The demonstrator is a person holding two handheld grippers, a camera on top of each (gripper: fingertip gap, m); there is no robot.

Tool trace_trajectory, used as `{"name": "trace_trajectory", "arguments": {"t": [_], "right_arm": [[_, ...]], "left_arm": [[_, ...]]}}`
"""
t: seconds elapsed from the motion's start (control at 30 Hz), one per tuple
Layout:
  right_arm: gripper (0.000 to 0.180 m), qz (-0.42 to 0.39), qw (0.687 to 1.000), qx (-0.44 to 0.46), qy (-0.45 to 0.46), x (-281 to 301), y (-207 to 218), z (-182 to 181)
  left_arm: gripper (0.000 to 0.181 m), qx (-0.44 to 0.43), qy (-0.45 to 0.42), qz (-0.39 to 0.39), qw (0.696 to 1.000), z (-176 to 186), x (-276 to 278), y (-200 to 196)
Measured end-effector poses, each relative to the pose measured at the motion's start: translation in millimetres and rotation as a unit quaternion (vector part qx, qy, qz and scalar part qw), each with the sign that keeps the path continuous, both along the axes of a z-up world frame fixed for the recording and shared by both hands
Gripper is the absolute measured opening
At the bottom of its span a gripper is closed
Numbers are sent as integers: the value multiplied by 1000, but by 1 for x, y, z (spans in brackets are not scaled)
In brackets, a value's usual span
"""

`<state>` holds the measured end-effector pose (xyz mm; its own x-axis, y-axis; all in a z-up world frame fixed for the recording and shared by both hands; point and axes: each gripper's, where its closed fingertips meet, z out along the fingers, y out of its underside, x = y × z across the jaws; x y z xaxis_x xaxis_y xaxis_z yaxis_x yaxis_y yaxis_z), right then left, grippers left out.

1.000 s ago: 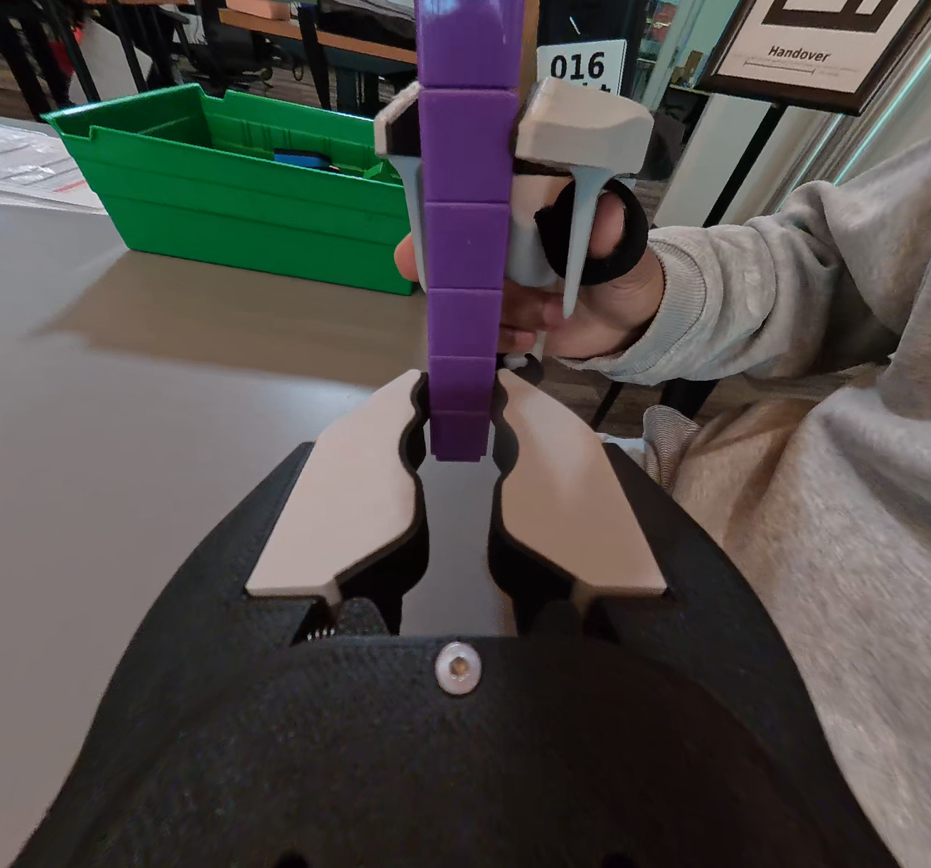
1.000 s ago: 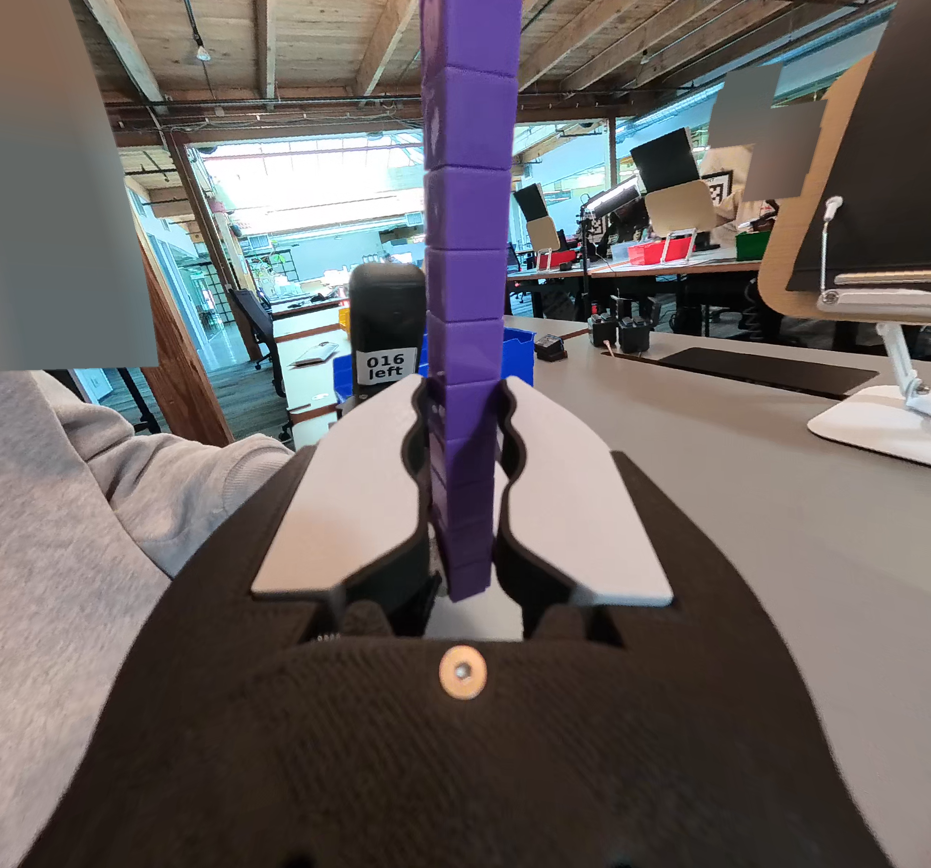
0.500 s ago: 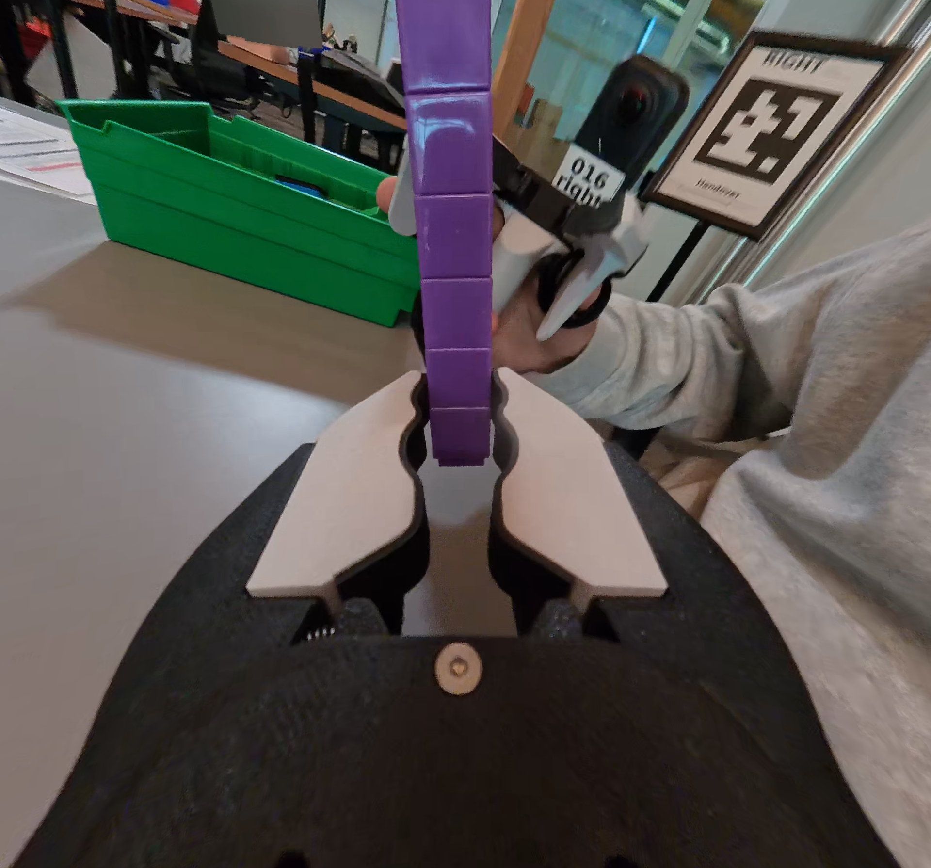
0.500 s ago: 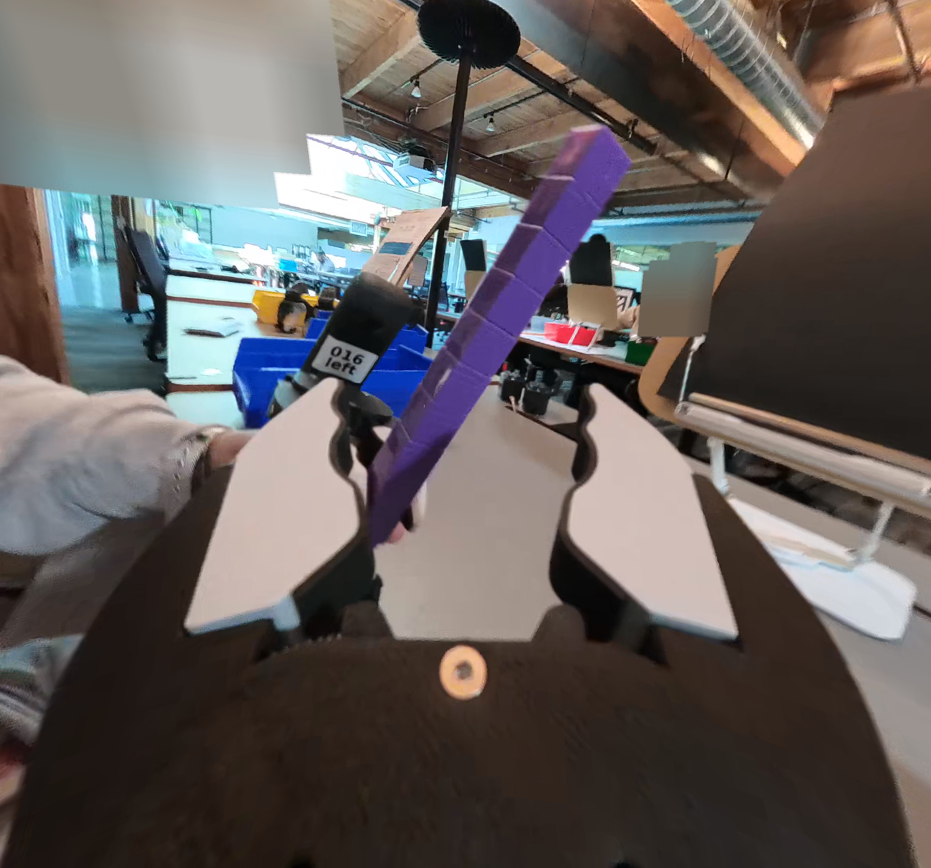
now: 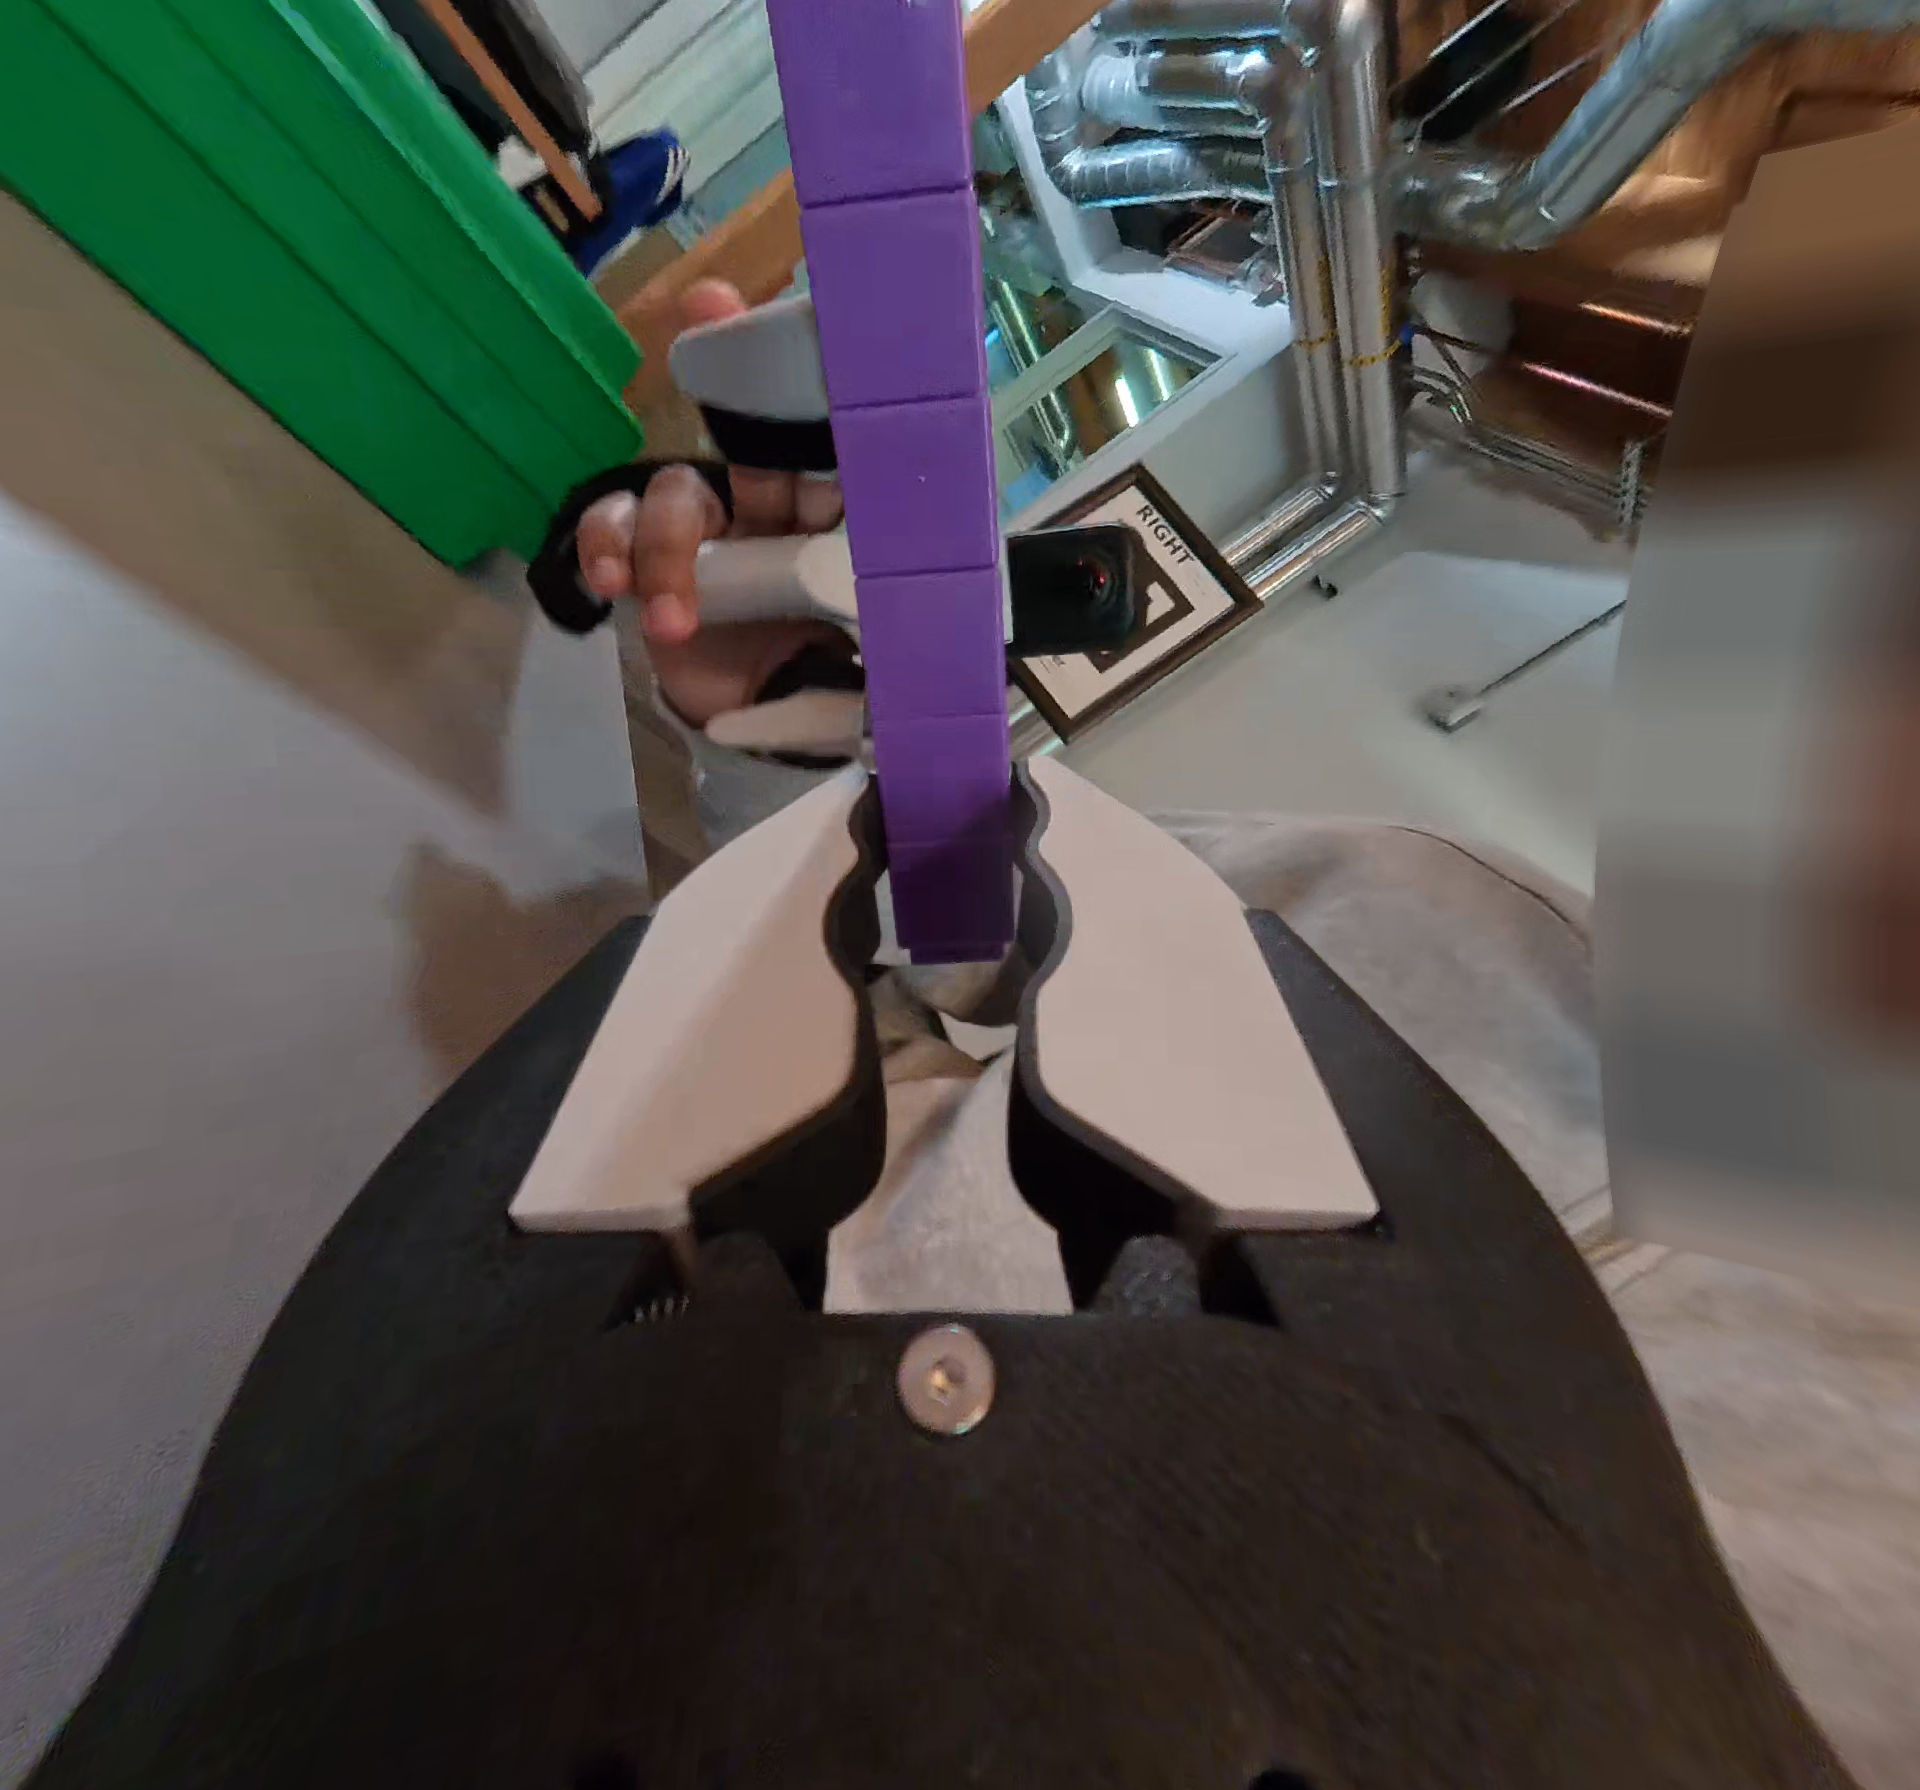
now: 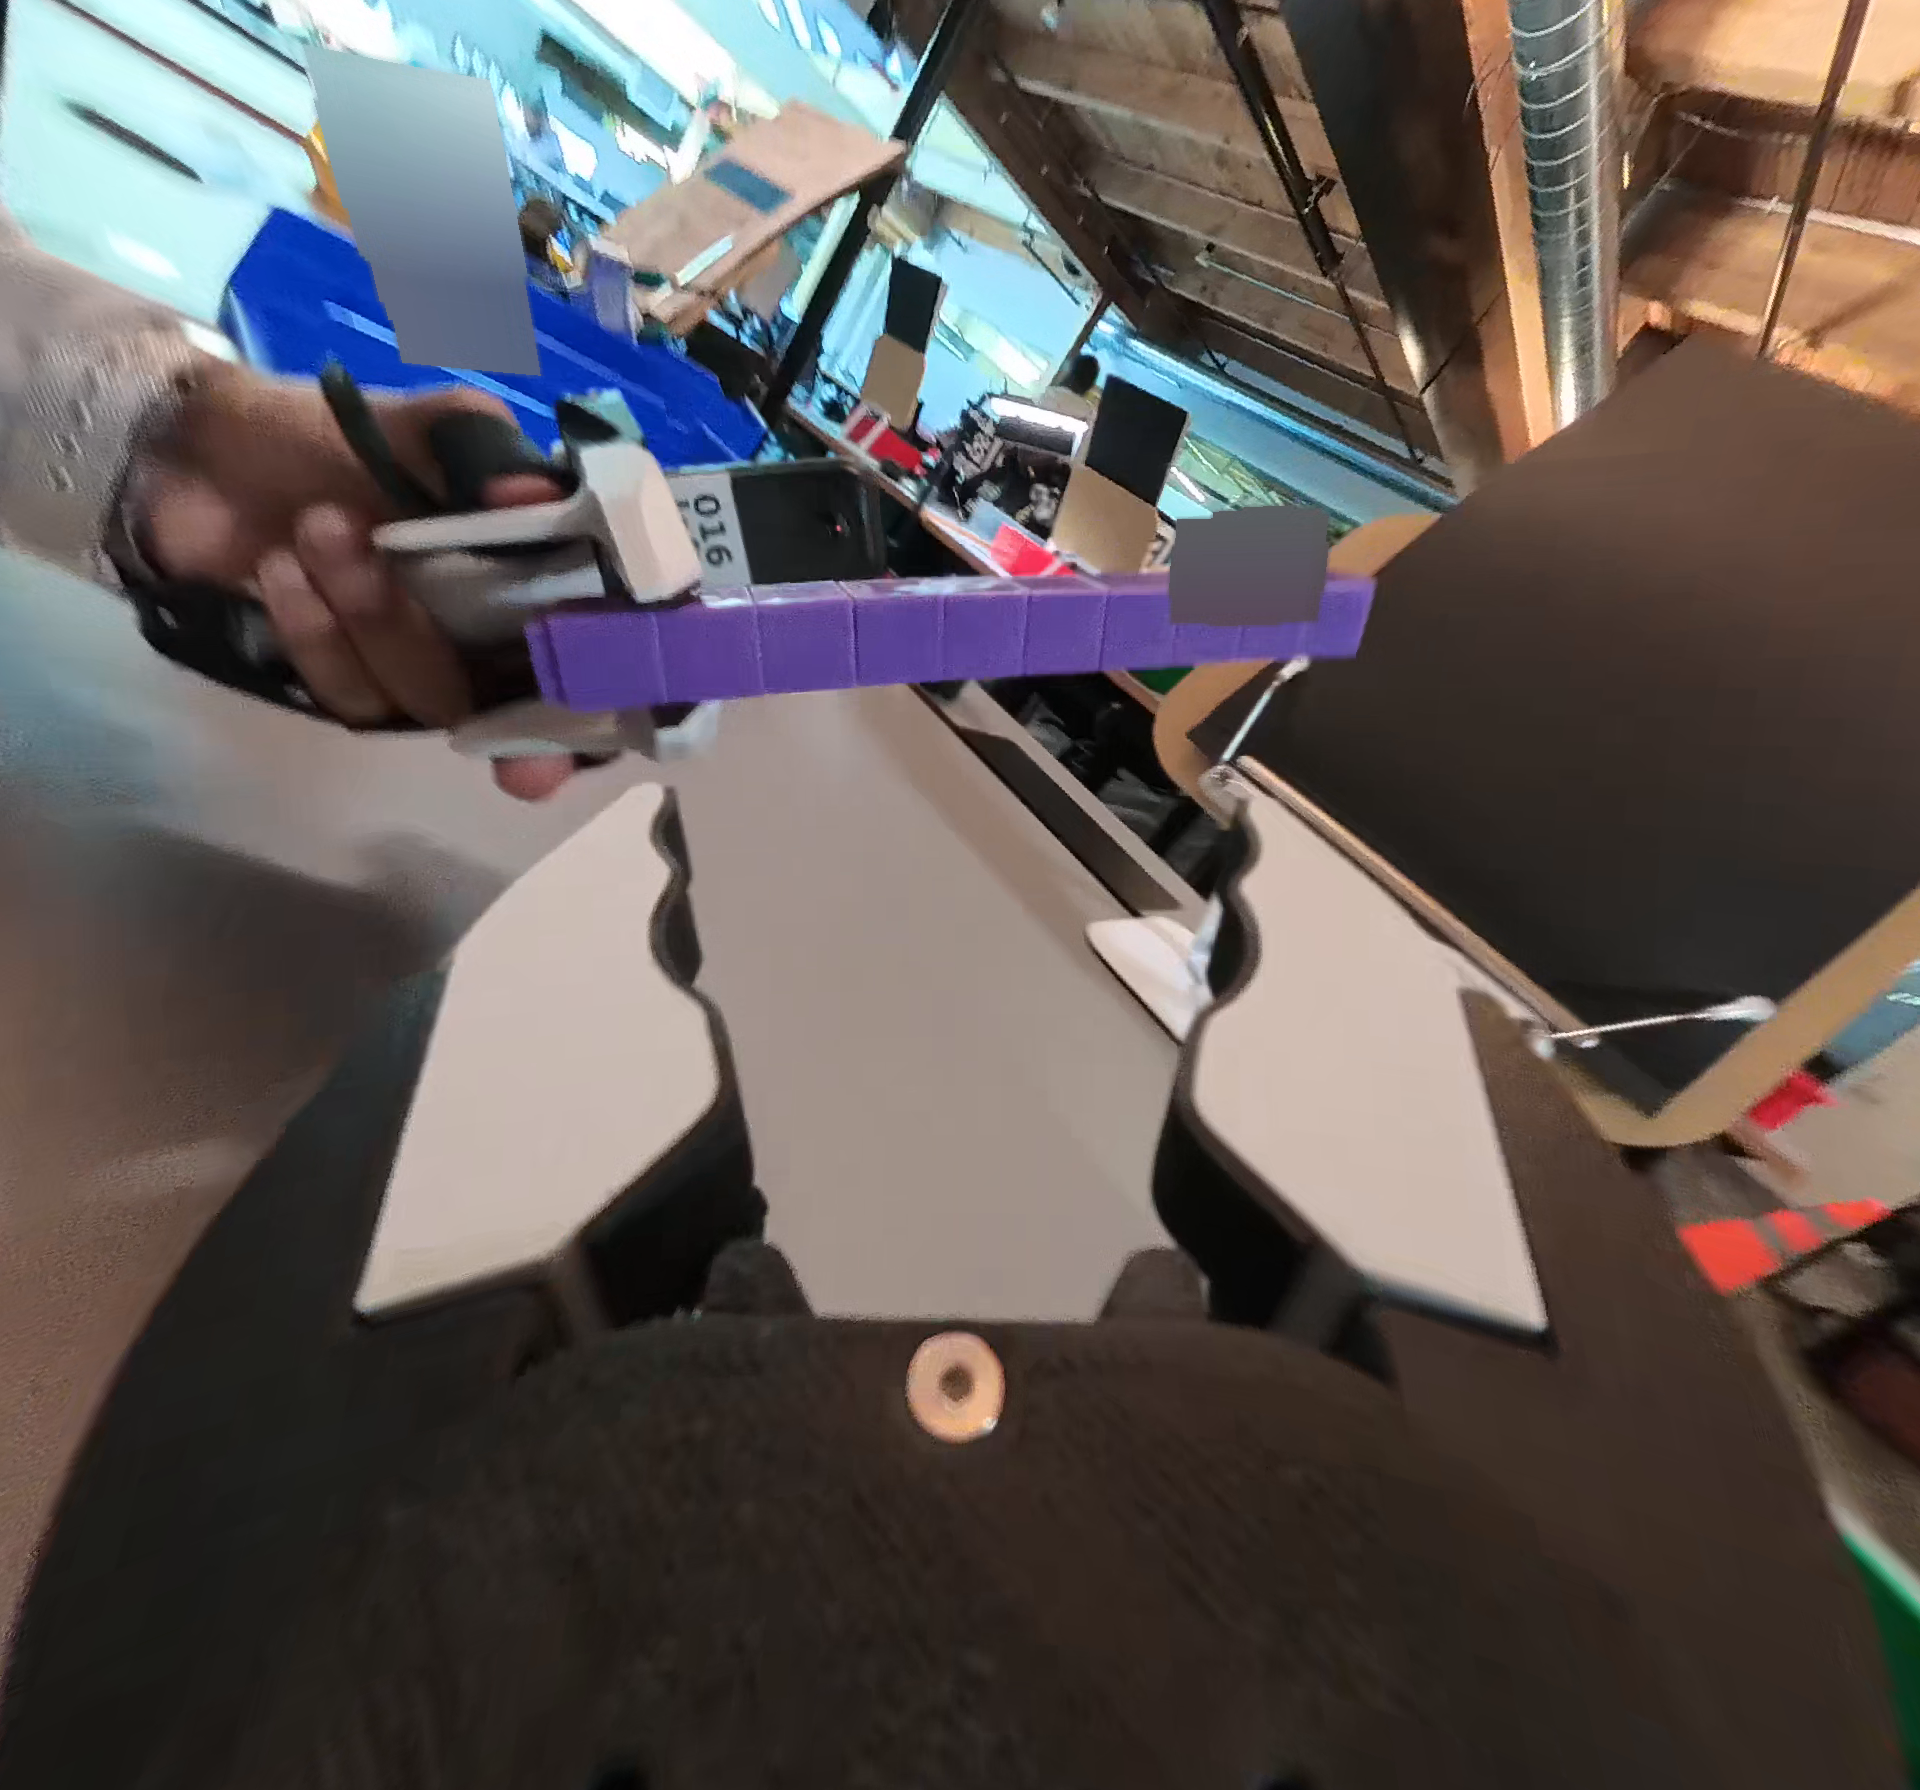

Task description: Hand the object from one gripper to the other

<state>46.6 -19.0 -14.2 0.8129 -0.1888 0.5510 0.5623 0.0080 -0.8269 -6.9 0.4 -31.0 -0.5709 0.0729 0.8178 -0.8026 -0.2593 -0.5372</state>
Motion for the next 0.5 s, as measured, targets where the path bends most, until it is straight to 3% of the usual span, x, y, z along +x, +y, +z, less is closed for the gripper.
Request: {"name": "trace_trajectory", "arguments": {"t": [0.1, 0.23, 0.3, 0.5], "right_arm": [[86, -20, 997, -30, -64, -1, 0, -6], [83, -43, 982, -78, -164, -4, 2, -17], [86, -57, 966, -107, -229, -5, 1, -25], [59, -110, 901, -163, -388, 1, -2, -37]], "left_arm": [[23, 29, 46, -32, 998, -13, -5, -7], [24, 37, 91, -85, 992, -19, -16, -15], [23, 37, 107, -106, 988, -21, -22, -18], [24, 58, 138, -144, 978, -33, -32, -22]]}}
